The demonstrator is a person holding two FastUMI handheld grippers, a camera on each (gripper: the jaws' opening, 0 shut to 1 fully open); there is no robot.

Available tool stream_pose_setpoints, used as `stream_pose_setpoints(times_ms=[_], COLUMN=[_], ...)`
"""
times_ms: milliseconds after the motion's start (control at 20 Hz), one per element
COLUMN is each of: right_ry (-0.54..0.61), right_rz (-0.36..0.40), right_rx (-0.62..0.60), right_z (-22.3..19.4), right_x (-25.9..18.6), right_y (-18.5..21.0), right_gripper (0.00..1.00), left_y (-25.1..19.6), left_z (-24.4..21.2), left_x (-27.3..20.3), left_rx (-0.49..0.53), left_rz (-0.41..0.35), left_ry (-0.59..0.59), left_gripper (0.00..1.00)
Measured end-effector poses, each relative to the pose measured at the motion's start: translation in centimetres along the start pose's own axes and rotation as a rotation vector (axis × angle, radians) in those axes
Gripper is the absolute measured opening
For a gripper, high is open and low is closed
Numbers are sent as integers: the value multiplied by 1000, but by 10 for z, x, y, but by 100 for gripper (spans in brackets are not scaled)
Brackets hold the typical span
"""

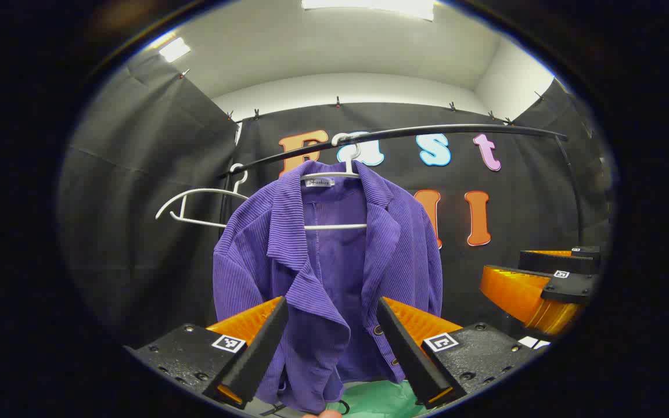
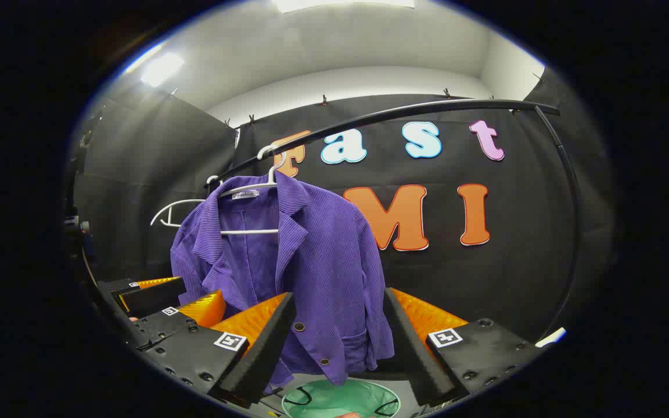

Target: Grasp the clothes on the hanger with both hands and then place them into the laundry hamper below.

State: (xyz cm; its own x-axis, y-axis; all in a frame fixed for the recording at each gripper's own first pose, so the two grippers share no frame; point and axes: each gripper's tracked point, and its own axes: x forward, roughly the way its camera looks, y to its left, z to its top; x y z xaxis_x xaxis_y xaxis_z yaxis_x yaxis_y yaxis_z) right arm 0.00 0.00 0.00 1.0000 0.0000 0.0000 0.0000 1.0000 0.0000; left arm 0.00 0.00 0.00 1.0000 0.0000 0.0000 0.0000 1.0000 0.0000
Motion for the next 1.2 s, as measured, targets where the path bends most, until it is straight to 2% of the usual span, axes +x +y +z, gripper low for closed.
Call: stream_pose_setpoints(times_ms=[100,150,200,250,300,550,600,650,900,1000,1050,1100,1150,1200], right_ry=[-2,-4,-5,-8,-12,-17,-15,-15,-24,-17,-6,3,8,11], right_rz=[1,3,3,5,7,14,16,18,31,34,39,48,59,68], right_rx=[-6,-12,-19,-25,-29,-36,-39,-41,-38,-39,-40,-42,-45,-49], right_z=[0,1,1,2,4,6,6,5,7,3,0,-3,-5,-6], right_x=[0,-1,-1,-2,-3,-4,-4,-4,-4,4,9,15,24,35], right_y=[2,3,4,4,5,8,9,10,17,22,26,31,37,44], right_gripper=[100,94,94,98,94,94,98,94,94,97,94,98,98,94], left_y=[4,7,10,13,17,30,31,33,45,51,54,58,61,64], left_z=[0,-1,-1,-1,0,1,1,2,8,9,9,8,7,7], left_x=[1,1,1,0,-1,-6,-7,-7,-6,-8,-9,-10,-11,-11], left_rx=[-13,-15,-17,-22,-26,-42,-43,-42,-35,-51,-61,-69,-73,-76], left_rz=[7,12,19,27,36,67,70,75,96,103,102,99,93,82], left_ry=[0,1,1,0,-2,-6,-5,-6,-18,-19,-15,-10,-6,-1], left_gripper=[96,97,96,96,96,95,95,99,99,95,95,99,95,99])
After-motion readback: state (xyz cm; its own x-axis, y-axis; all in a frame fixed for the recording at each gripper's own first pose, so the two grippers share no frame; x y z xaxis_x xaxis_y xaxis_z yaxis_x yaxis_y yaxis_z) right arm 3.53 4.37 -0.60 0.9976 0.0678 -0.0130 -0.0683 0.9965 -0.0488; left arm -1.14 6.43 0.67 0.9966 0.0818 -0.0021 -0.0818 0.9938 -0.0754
